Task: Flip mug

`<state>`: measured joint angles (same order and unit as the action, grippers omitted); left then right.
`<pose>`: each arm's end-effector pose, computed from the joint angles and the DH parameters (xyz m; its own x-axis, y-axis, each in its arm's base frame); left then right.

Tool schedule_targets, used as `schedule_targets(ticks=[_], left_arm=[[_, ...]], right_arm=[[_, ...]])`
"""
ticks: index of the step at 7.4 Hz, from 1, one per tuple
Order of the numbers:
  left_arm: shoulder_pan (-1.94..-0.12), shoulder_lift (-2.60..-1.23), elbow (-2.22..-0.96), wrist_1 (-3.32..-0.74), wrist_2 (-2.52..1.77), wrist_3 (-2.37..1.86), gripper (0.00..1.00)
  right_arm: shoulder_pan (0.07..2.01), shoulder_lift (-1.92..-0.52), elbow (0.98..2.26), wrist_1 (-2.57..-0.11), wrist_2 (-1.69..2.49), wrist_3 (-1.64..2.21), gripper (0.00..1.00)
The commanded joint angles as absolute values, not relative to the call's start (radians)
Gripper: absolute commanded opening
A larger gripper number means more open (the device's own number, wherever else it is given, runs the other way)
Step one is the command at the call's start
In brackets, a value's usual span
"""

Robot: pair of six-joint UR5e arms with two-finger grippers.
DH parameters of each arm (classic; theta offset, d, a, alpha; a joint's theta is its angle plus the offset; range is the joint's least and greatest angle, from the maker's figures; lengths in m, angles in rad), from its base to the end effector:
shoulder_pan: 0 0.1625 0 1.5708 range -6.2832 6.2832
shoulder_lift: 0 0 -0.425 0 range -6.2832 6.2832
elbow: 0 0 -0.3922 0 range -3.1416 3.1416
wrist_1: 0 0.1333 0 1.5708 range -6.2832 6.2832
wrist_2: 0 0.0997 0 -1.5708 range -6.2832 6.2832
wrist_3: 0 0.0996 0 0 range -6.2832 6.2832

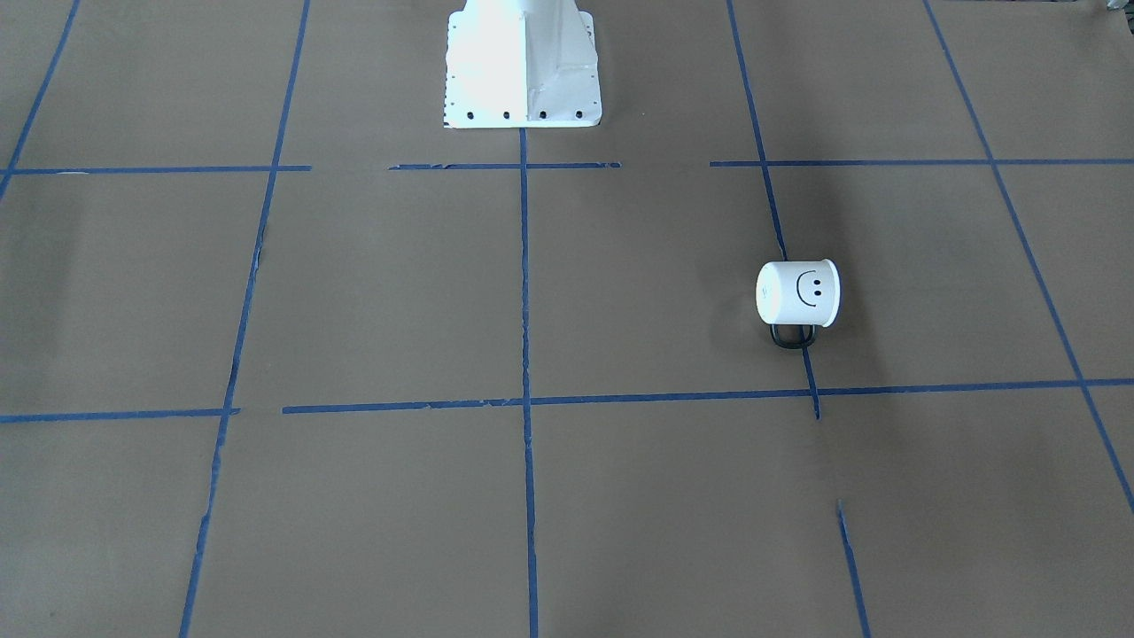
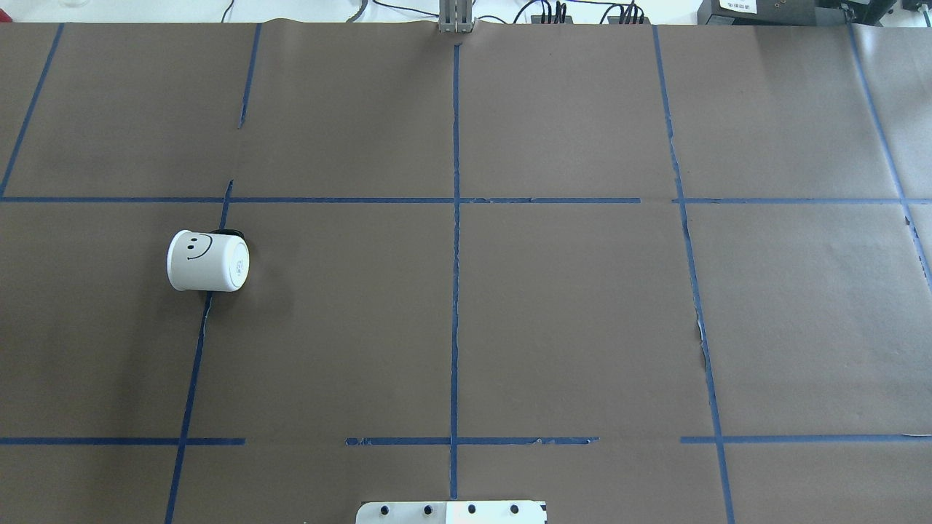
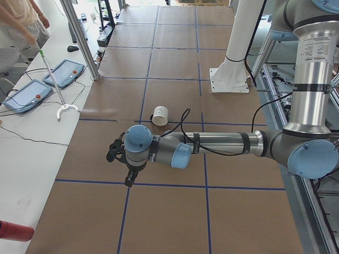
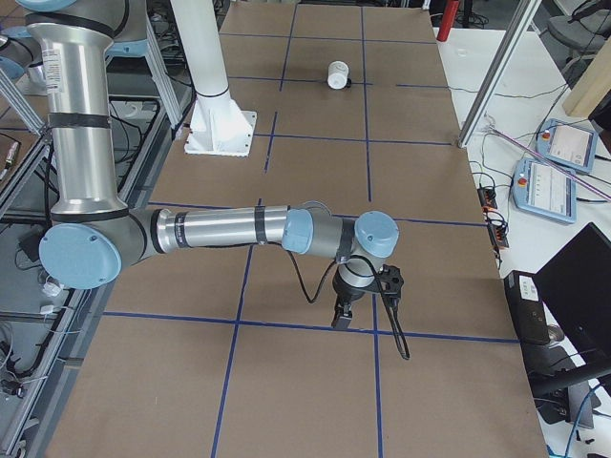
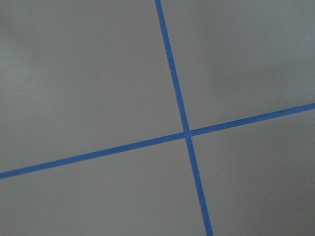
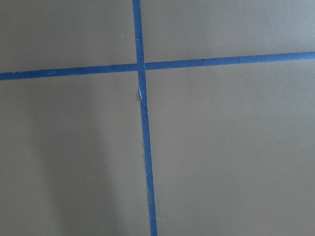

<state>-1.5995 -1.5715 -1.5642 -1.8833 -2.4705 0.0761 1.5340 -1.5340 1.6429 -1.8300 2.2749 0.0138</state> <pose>-0.0698 -0.5044 0.6188 0.6286 0.2903 -0.7215 -0.0205 0.9336 0.3577 0.0507 -0.4949 0.6346 0.7657 0.0825 0.6379 0.0258 0.9870 -0.1586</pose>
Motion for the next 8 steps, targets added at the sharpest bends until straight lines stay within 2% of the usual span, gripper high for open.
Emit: schedule_targets(ticks=[1,4,6,8], left_arm=[[-1.493,-1.572,-1.61,-2.003,-2.56,-0.207,1.0],[-1.193,-1.545,-1.626,-2.473,-2.279,-0.877,1.0],[-1.004,-1.531,-1.626,-2.694,-2.112,-1.195,1.0],[-0.951,-1.531,-1.605,-2.988,-2.095,-1.357,1.0]], right_arm=[[1.534,-1.534,1.643,-1.83,2.275,0.014,1.0],[1.534,-1.534,1.643,-1.83,2.275,0.014,1.0],[1.534,-1.534,1.643,-1.83,2.275,0.014,1.0],[1.534,-1.534,1.643,-1.83,2.275,0.014,1.0]])
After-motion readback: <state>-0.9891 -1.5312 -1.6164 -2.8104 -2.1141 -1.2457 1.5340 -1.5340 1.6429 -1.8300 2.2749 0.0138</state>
